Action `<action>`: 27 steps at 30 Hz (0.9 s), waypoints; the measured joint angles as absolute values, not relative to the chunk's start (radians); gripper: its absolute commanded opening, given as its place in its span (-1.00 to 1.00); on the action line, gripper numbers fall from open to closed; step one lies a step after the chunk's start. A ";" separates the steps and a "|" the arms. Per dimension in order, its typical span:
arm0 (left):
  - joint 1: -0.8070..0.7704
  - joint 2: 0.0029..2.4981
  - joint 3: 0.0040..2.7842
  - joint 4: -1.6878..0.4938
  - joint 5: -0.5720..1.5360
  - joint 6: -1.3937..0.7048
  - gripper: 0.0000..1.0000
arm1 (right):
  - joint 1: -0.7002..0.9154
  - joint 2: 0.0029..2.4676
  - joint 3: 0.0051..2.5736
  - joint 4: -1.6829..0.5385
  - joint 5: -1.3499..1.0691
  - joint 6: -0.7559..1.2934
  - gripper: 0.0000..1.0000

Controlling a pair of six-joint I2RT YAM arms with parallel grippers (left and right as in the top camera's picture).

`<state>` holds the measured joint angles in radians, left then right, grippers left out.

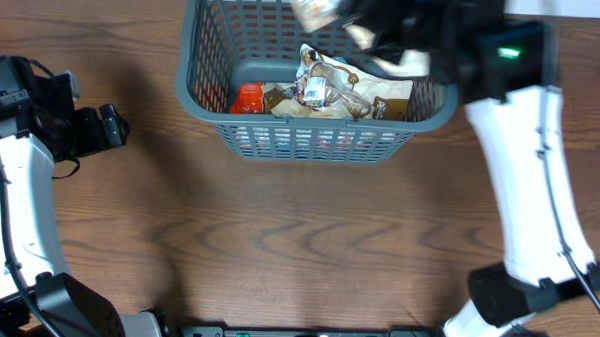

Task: Pack container
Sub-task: 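Lift the last Pantree bag into the basket and open the right gripper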

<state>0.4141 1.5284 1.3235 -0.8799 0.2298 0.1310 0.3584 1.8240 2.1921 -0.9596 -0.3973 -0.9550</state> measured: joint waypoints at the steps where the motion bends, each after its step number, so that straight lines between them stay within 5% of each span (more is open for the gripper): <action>1: 0.414 1.528 1.324 -0.881 0.230 0.131 0.97 | 0.380 1.847 2.192 -0.944 -0.398 -0.982 -0.98; 16: 0.414 1.528 1.324 -0.883 0.230 0.131 0.97 | 0.477 2.254 2.182 -0.863 -0.403 -1.053 -0.98; 17: 0.414 1.528 1.324 -0.883 0.230 0.131 0.97 | 0.477 2.270 2.182 -0.859 -0.402 -1.046 -0.82; 19: 0.414 1.528 1.324 -0.883 0.230 0.131 0.97 | 0.477 2.285 2.182 -0.838 -0.404 -1.016 -0.16; 20: 0.414 1.528 1.324 -0.883 0.230 0.131 0.97 | 0.477 2.289 2.182 -0.822 -0.405 -1.000 0.99; 27: 0.414 1.528 1.324 -0.883 0.230 0.131 0.97 | 0.471 2.280 2.197 -0.789 -0.408 -0.832 0.99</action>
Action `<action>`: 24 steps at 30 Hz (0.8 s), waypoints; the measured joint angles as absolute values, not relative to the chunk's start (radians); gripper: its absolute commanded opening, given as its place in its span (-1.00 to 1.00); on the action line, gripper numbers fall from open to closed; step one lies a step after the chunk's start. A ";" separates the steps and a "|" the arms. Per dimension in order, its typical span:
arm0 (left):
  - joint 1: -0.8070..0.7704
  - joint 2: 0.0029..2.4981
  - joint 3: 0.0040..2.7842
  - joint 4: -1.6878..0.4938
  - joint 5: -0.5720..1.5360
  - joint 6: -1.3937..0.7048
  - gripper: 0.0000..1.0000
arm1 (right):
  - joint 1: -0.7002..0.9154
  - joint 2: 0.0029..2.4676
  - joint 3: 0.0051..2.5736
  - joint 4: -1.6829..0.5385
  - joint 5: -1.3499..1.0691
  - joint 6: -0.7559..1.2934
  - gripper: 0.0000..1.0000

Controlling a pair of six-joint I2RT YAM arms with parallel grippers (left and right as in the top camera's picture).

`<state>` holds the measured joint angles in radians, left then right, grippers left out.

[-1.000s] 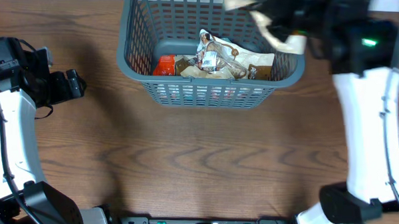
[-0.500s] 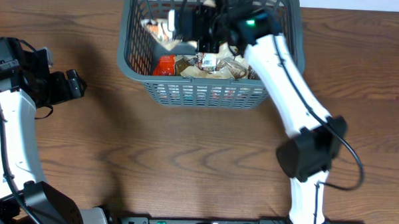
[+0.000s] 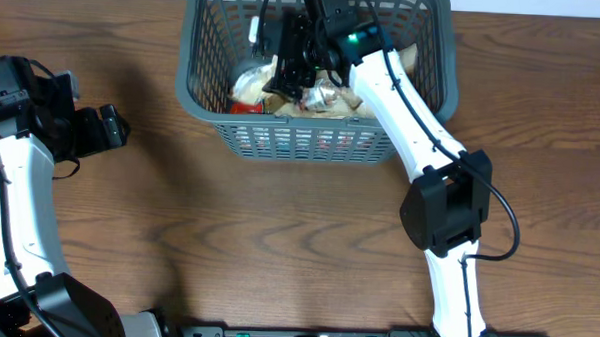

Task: Pack container

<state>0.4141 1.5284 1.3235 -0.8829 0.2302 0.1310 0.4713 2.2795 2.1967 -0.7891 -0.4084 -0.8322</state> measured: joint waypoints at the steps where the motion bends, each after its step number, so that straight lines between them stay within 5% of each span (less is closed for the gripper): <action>1: 0.414 1.528 1.324 -0.883 0.230 0.131 0.97 | 0.468 2.271 2.201 -0.804 -0.408 -0.807 0.98; 10: 0.414 1.528 1.324 -0.870 0.230 0.131 0.97 | 0.348 2.024 2.277 -0.953 -0.341 -0.587 0.98; 24: 0.298 1.526 1.429 -0.726 0.428 0.262 0.97 | -0.214 1.758 2.311 -1.044 -0.166 -0.123 0.98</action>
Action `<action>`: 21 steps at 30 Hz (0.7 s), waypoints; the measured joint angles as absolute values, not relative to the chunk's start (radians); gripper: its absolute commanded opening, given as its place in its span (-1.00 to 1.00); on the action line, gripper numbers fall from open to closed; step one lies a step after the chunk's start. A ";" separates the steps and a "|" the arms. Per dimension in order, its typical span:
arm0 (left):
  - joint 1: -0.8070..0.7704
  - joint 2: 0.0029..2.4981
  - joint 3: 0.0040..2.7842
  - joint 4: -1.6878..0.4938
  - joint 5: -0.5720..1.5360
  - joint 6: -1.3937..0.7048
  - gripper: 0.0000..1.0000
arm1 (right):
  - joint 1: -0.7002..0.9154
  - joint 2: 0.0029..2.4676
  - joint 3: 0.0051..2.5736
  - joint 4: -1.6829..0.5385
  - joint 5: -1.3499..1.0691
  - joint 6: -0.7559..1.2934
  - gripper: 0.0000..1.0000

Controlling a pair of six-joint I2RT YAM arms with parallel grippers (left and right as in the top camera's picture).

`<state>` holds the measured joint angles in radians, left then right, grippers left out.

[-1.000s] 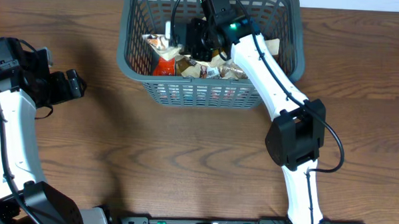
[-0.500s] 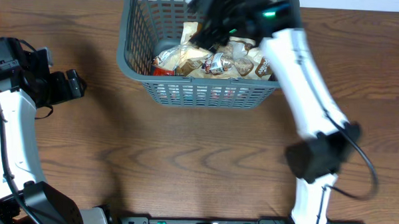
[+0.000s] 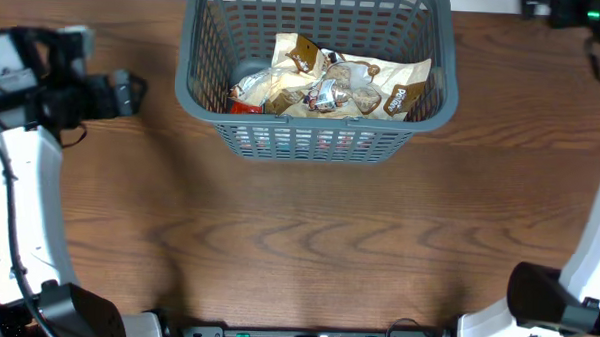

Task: Pack container

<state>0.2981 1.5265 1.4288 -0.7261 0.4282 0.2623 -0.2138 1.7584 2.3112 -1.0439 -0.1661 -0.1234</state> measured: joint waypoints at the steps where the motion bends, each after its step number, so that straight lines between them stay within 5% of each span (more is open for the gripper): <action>1: 0.263 1.525 1.437 -0.733 0.431 0.282 0.97 | -0.251 1.768 2.311 -1.061 -0.163 -0.108 0.98; 10: 0.076 1.475 1.448 -0.880 0.290 0.357 0.97 | -0.363 1.830 2.293 -1.189 -0.147 -0.076 0.97; 21: 0.069 1.357 1.448 -1.094 0.228 0.371 0.97 | -0.363 1.830 2.088 -1.208 -0.148 -0.083 0.81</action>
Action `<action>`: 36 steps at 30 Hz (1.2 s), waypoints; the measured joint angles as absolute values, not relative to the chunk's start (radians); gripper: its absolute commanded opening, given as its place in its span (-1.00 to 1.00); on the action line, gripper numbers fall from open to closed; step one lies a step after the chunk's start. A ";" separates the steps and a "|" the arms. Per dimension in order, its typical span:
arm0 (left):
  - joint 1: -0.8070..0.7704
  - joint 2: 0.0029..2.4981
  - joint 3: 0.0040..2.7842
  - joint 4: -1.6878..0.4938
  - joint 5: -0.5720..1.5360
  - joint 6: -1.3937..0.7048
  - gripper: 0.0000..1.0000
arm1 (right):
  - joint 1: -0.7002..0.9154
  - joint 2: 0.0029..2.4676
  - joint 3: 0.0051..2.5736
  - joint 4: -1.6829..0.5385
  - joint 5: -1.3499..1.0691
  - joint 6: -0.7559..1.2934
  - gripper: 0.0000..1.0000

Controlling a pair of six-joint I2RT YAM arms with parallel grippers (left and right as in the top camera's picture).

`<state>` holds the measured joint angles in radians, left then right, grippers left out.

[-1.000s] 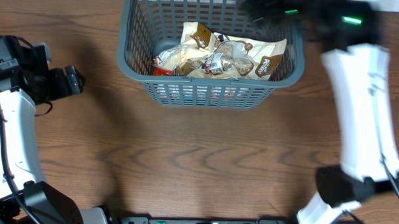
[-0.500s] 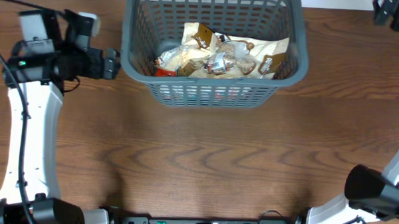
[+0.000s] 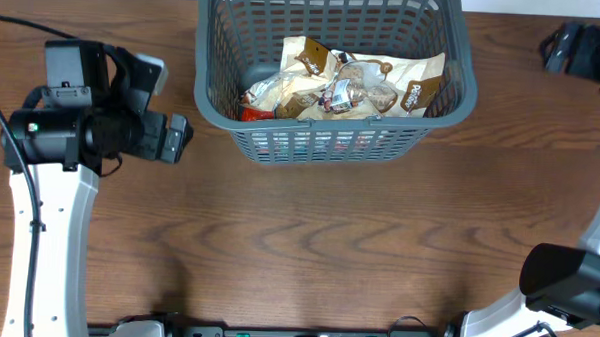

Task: Pack container

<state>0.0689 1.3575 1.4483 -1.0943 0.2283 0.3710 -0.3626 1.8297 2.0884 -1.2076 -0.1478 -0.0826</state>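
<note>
The grey plastic basket stands at the back middle of the table. Inside it lie several snack bags, tan and brown, over a red packet. My left gripper hovers just left of the basket's front left corner, pointing at it. Nothing shows between its fingers, and their gap is too dark to read. My right gripper is far off at the back right edge, with only its dark end in view.
Bare wooden table stretches in front of the basket. The left arm's white link runs down the left side. The right arm's base sits at the front right.
My left gripper has moved right and nearer, from the far left to beside the basket's left corner. The basket now sits slightly further right. The right gripper stays at the back right.
At first my right arm was over the basket with a bag blurred above it. Then its gripper was down among the bags in the basket. Then it had pulled back to the back right, leaving more bags inside. Now the left gripper is beside the basket.
</note>
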 measured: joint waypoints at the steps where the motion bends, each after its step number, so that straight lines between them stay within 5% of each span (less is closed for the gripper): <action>1: 0.069 1.356 1.448 -1.117 0.228 0.371 0.97 | -0.363 1.830 2.049 -1.206 -0.151 -0.086 0.79; 12: 0.069 1.186 1.419 -1.138 0.224 0.336 0.97 | -0.329 1.760 1.626 -1.127 -0.189 -0.106 0.84; 31: 0.069 0.630 0.944 -0.869 0.146 0.192 0.97 | -0.069 0.788 1.023 -1.071 -0.187 -0.081 0.86; 36: 0.069 0.542 0.894 -0.839 0.115 0.153 0.97 | -0.032 0.608 0.941 -1.094 -0.206 -0.087 0.99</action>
<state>0.0689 0.5423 0.8944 -0.8391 0.1150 0.1532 -0.0322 0.6083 0.9409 -1.0943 -0.2062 -0.0872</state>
